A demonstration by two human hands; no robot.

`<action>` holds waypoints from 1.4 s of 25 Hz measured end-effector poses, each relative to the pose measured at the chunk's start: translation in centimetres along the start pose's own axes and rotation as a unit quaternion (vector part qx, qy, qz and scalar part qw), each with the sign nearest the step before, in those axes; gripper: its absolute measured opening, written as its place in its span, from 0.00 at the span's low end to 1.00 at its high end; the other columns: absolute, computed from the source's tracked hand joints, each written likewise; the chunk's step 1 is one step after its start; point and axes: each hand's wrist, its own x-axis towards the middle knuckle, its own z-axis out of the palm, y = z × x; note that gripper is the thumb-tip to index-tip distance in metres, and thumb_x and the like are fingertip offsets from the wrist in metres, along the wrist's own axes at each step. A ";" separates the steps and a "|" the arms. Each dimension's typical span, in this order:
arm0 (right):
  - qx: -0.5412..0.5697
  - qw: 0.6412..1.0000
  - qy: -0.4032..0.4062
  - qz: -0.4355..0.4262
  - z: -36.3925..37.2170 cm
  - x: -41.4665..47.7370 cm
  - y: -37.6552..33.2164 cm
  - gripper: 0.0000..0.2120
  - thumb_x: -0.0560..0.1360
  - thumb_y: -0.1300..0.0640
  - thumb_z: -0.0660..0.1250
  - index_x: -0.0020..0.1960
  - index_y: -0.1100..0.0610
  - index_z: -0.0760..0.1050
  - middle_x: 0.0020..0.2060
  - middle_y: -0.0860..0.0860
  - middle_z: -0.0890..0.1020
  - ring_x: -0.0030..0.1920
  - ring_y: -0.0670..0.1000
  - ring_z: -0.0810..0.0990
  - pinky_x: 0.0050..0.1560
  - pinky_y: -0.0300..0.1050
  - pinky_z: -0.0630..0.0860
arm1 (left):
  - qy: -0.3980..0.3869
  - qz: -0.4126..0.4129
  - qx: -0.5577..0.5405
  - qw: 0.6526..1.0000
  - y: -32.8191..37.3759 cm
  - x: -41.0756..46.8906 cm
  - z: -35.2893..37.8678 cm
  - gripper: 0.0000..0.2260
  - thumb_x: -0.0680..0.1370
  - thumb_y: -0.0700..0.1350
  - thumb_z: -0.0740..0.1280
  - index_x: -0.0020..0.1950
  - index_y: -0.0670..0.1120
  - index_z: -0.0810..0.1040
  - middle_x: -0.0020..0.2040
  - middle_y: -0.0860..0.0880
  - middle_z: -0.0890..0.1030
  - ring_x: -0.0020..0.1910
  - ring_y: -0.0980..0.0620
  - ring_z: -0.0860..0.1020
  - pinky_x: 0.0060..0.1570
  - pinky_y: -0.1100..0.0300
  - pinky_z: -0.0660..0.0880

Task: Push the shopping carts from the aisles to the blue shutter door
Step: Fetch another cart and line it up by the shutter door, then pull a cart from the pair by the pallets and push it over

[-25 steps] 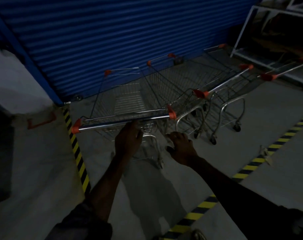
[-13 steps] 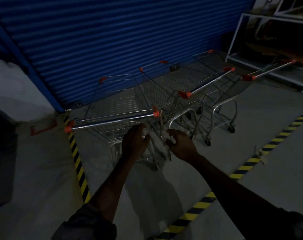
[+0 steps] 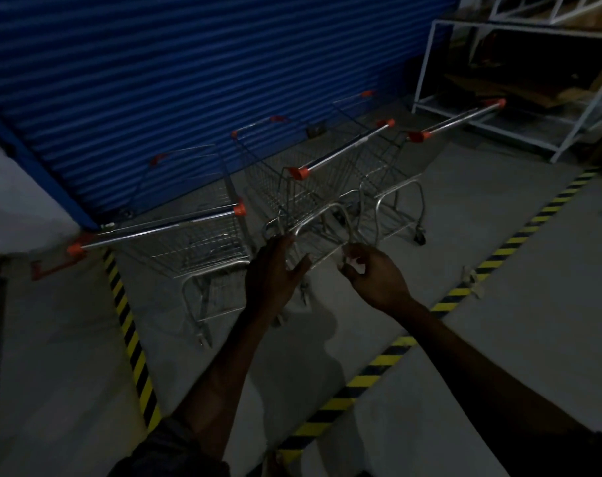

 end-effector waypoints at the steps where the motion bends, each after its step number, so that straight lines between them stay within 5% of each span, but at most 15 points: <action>1: -0.002 1.000 0.011 0.004 -1.1 -0.8 0.8 0.18 0.80 0.44 0.69 0.66 0.51 0.77 0.59 0.49 0.81 0.57 0.53 0.80 0.52 0.45 0.74 | -0.007 0.010 -0.006 1.000 1.3 0.0 0.4 0.24 0.78 0.64 0.62 0.68 0.52 0.76 0.63 0.51 0.79 0.61 0.48 0.78 0.55 0.50 0.77; 4: -0.002 0.999 0.048 0.012 -3.7 -2.9 2.1 0.18 0.80 0.44 0.68 0.65 0.53 0.78 0.56 0.51 0.82 0.57 0.54 0.79 0.53 0.49 0.75 | -0.020 0.035 -0.006 0.999 4.6 0.6 1.4 0.24 0.76 0.63 0.63 0.69 0.52 0.76 0.64 0.51 0.79 0.63 0.46 0.78 0.56 0.48 0.76; 9: -0.043 0.987 0.135 0.072 -7.1 -6.6 2.8 0.26 0.81 0.35 0.62 0.72 0.50 0.73 0.66 0.52 0.79 0.66 0.56 0.75 0.63 0.54 0.74 | -0.016 0.126 -0.082 0.989 8.5 0.9 3.1 0.32 0.77 0.66 0.67 0.73 0.46 0.75 0.69 0.47 0.78 0.68 0.46 0.75 0.65 0.50 0.73; 13: -0.095 0.968 0.193 0.130 -10.2 -11.7 3.2 0.32 0.80 0.29 0.57 0.78 0.45 0.63 0.73 0.49 0.73 0.71 0.54 0.70 0.67 0.57 0.71 | -0.166 0.139 -0.103 0.971 11.6 0.6 5.6 0.36 0.78 0.64 0.68 0.81 0.53 0.61 0.79 0.51 0.67 0.77 0.49 0.63 0.74 0.45 0.64; 18: -0.123 0.935 0.256 0.213 -13.6 -19.3 3.1 0.35 0.79 0.30 0.59 0.81 0.42 0.55 0.76 0.46 0.70 0.73 0.53 0.67 0.68 0.57 0.69 | -0.216 0.240 -0.144 0.936 17.6 -1.3 8.6 0.32 0.80 0.59 0.67 0.81 0.54 0.60 0.79 0.53 0.64 0.77 0.50 0.61 0.73 0.44 0.63; 35: -0.125 0.779 0.458 0.408 -24.7 -45.5 8.2 0.33 0.78 0.24 0.49 0.76 0.40 0.64 0.67 0.42 0.76 0.68 0.47 0.69 0.66 0.54 0.69 | -0.335 0.461 -0.222 0.791 44.4 -16.7 14.0 0.30 0.80 0.53 0.68 0.80 0.56 0.61 0.78 0.54 0.65 0.76 0.51 0.63 0.70 0.49 0.63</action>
